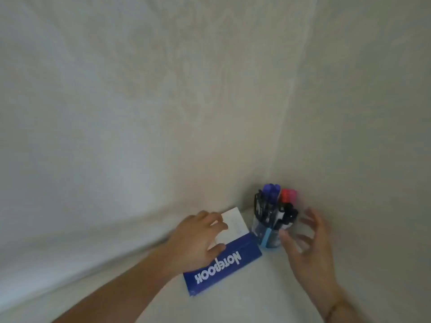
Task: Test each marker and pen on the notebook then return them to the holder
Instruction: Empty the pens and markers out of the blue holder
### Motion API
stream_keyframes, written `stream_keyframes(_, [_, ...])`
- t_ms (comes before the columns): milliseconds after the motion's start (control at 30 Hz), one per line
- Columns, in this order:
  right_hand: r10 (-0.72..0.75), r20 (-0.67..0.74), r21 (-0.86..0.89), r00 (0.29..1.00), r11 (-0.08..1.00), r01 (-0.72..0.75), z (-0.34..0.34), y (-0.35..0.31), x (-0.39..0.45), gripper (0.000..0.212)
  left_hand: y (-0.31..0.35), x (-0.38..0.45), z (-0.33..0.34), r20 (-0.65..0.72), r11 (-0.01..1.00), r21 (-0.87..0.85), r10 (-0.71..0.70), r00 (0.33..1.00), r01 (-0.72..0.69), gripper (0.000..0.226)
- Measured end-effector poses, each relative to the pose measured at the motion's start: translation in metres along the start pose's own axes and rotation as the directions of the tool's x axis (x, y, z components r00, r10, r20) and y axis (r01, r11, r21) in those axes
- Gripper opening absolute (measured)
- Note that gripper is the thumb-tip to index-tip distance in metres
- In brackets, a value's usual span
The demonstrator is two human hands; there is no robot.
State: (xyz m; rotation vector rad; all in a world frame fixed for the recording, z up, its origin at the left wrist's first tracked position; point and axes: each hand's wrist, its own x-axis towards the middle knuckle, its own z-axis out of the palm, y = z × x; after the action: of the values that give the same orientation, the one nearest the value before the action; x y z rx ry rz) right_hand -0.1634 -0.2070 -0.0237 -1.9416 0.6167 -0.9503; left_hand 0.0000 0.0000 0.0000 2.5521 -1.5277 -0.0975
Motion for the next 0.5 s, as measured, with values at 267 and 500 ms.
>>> stream_keyframes(267, [0.040, 0.015, 0.091, 0.999, 0.995, -0.041, 0.068, 0.082, -0.002, 0.096, -0.036, 0.011, 0.112, -0.157, 0.998, 0.071, 0.007, 0.988, 0.004, 0.063])
stream_keyframes(500, [-0.047, -0.055, 0.021, 0.997, 0.999, 0.048, 0.063, 0.082, -0.013, 0.092, -0.018, -0.035, 0.114, -0.096, 0.985, 0.123, 0.129, 0.987, -0.117, 0.064])
